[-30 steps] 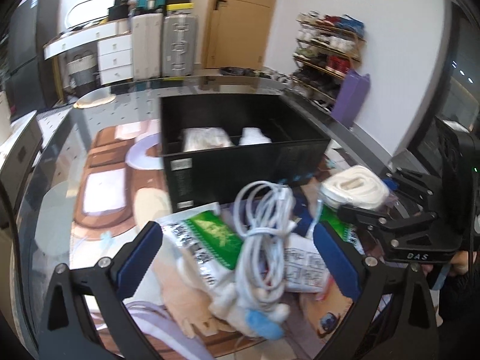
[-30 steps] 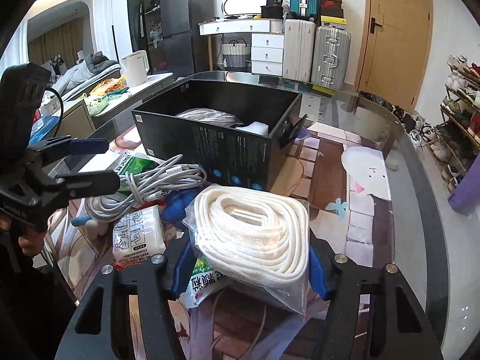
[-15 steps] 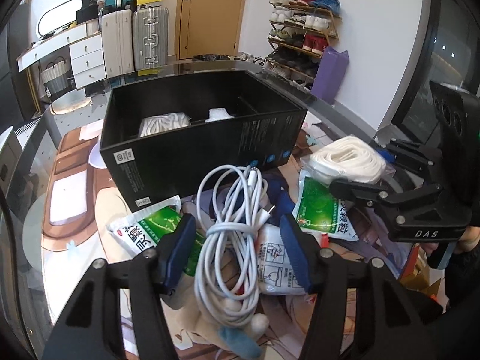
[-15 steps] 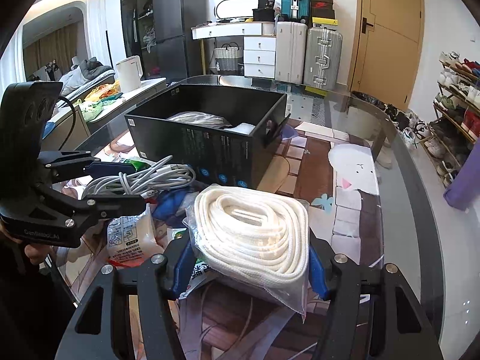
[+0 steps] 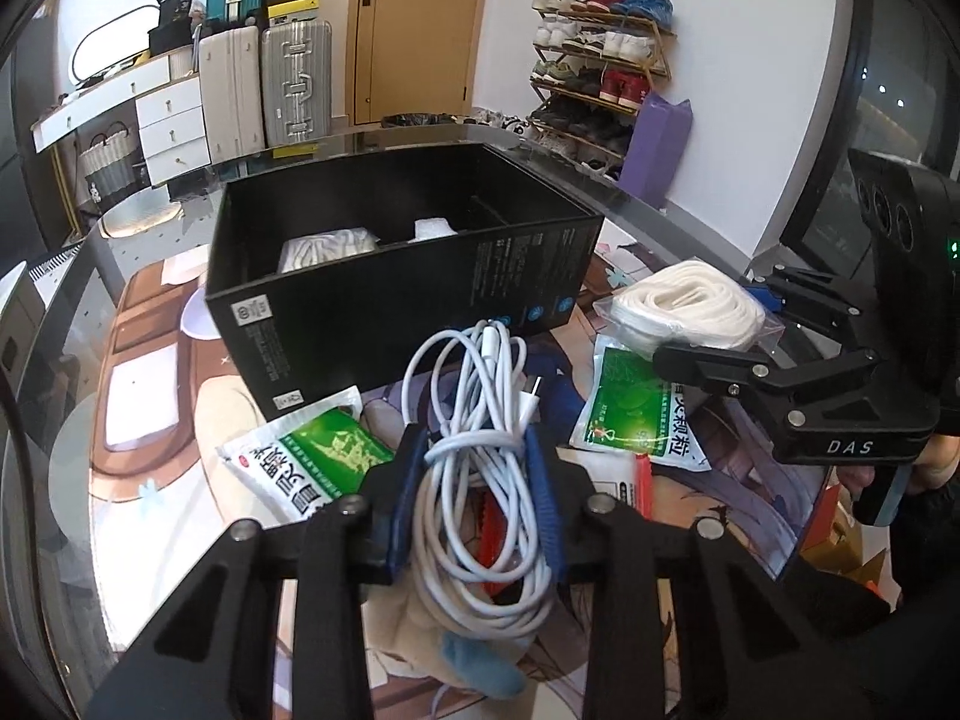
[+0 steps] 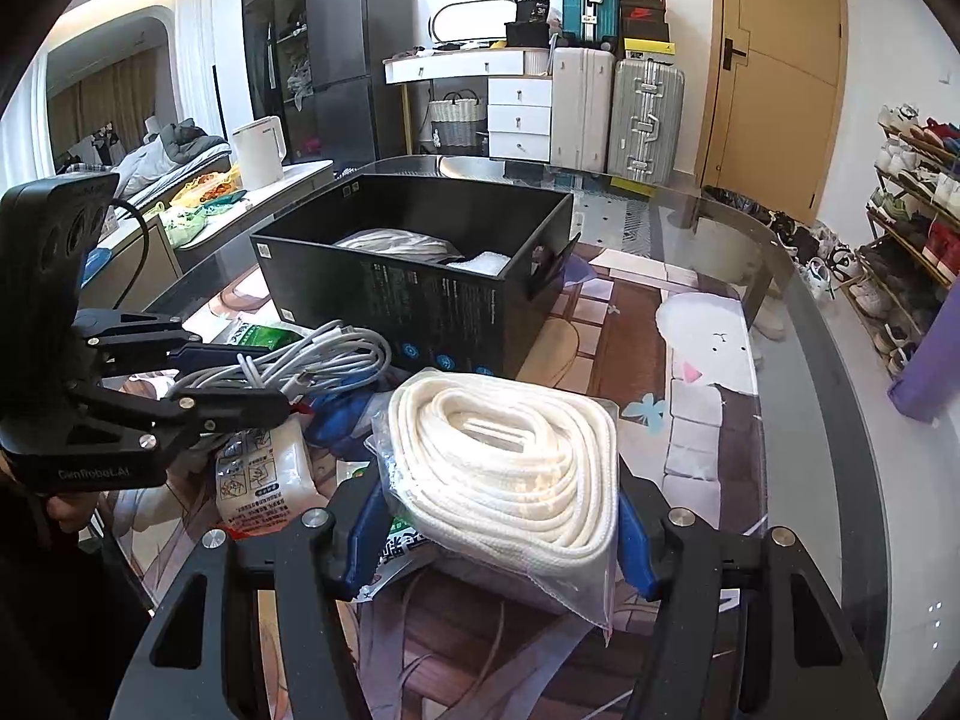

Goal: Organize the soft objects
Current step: 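Grasp the bag of white rope with the right gripper while the left gripper grasps the coiled white cables, then carry the coiled cables and rope bag into the black box and release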

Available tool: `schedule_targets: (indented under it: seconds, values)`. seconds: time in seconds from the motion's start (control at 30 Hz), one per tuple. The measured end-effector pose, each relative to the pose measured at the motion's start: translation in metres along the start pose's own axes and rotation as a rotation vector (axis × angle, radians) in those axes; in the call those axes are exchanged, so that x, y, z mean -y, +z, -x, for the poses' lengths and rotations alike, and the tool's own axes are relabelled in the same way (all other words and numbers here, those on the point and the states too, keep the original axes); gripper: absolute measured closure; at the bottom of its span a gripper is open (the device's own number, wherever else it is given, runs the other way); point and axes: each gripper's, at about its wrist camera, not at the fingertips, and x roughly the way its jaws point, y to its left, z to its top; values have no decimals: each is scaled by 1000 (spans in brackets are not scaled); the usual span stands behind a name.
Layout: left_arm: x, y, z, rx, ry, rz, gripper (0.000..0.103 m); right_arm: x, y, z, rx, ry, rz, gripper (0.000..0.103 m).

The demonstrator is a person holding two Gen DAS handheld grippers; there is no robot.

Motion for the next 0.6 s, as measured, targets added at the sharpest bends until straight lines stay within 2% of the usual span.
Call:
schedule_targets:
  seconds: [0.37, 0.6]
  values:
    - [-9, 4, 37, 99, -71, 71, 71, -8, 7, 18, 60, 20, 25, 40]
    - [-13, 14, 60, 166, -54, 86, 71, -17, 19, 32, 101, 33, 44, 40]
